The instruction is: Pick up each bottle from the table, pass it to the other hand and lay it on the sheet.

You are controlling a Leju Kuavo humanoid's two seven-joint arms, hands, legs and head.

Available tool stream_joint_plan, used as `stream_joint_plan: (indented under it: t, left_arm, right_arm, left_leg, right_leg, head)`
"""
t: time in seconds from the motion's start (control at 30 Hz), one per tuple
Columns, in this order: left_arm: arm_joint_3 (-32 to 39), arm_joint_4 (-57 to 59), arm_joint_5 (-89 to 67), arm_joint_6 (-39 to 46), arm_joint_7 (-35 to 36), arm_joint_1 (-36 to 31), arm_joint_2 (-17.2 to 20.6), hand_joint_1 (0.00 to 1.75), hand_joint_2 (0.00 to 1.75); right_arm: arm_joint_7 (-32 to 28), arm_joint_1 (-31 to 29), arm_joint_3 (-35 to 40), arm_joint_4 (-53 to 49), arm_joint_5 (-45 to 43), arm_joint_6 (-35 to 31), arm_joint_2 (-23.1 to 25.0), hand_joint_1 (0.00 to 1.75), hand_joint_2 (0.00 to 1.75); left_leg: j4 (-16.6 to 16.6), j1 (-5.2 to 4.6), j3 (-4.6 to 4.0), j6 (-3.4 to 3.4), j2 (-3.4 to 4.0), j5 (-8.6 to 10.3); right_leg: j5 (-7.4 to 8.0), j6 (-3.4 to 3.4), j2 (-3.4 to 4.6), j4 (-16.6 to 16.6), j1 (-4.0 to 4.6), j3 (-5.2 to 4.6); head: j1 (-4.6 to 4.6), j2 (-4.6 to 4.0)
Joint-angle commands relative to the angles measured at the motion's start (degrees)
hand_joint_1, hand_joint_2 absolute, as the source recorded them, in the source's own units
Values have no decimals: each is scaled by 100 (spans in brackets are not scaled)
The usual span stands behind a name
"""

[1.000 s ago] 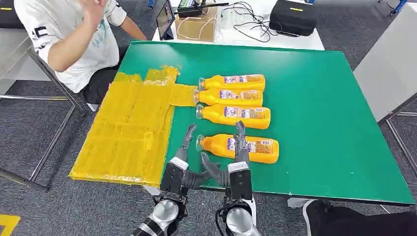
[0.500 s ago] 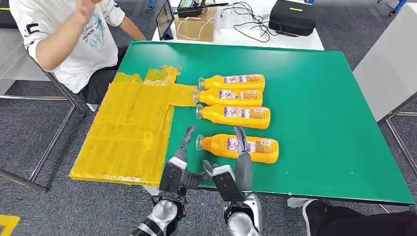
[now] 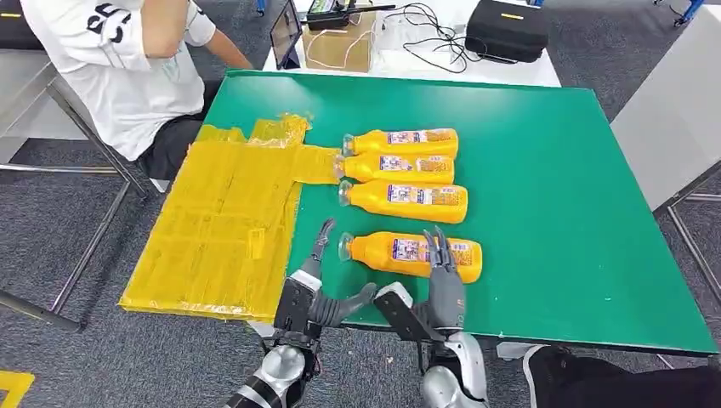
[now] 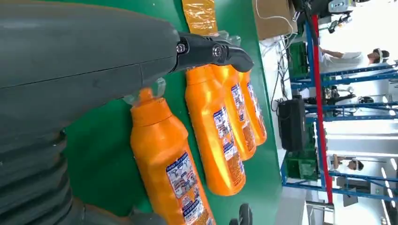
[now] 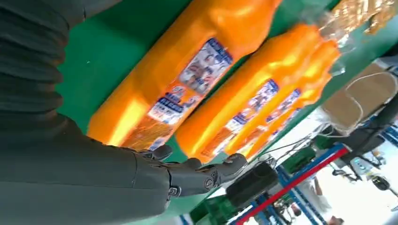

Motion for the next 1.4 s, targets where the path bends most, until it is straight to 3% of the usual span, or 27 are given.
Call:
stream_joint_plan:
  t: [0.03, 0.27, 0.77, 0.93, 1.4]
  left_arm:
    - [182, 228, -106, -89, 91, -196, -221, 0, 175]
    - [186, 228, -110, -93, 93, -199, -221, 0, 175]
    - [190, 179, -163, -284, 154, -213, -221, 0, 175]
    - [142, 195, -143, -353, 160, -260, -221, 0, 175]
    - [140, 193, -142, -354, 161, -262, -221, 0, 175]
  right_arm:
    - [401, -184, -274, 338, 606, 176, -338, 0, 175]
    - [396, -197, -290, 352, 602, 199, -341, 0, 175]
    - [916, -573, -309, 811, 1739, 462, -618, 0, 175]
    - [921, -929, -271, 1177, 1840, 514, -633, 0, 175]
    - [923, -946, -272, 1190, 1840, 520, -632, 0, 175]
  left_leg:
    - [2, 5, 23, -5, -13, -9]
    - [1, 5, 17, -5, -4, -8]
    - [7, 6, 30, -6, 0, -17]
    - [0, 2, 12, -3, 3, -4]
    - [4, 6, 26, -6, -2, -12]
  right_leg:
    - [-12, -7, -15, -3, 6, 30]
    - [-7, -6, -6, -3, 6, 23]
    - [-14, -8, -2, 2, 7, 35]
    - [-2, -5, 2, -2, 3, 14]
    - [-11, -9, -3, 1, 7, 31]
  head:
    - [0, 0]
    - [0, -2]
    - [-2, -2]
    - [-2, 0]
    - [-2, -2]
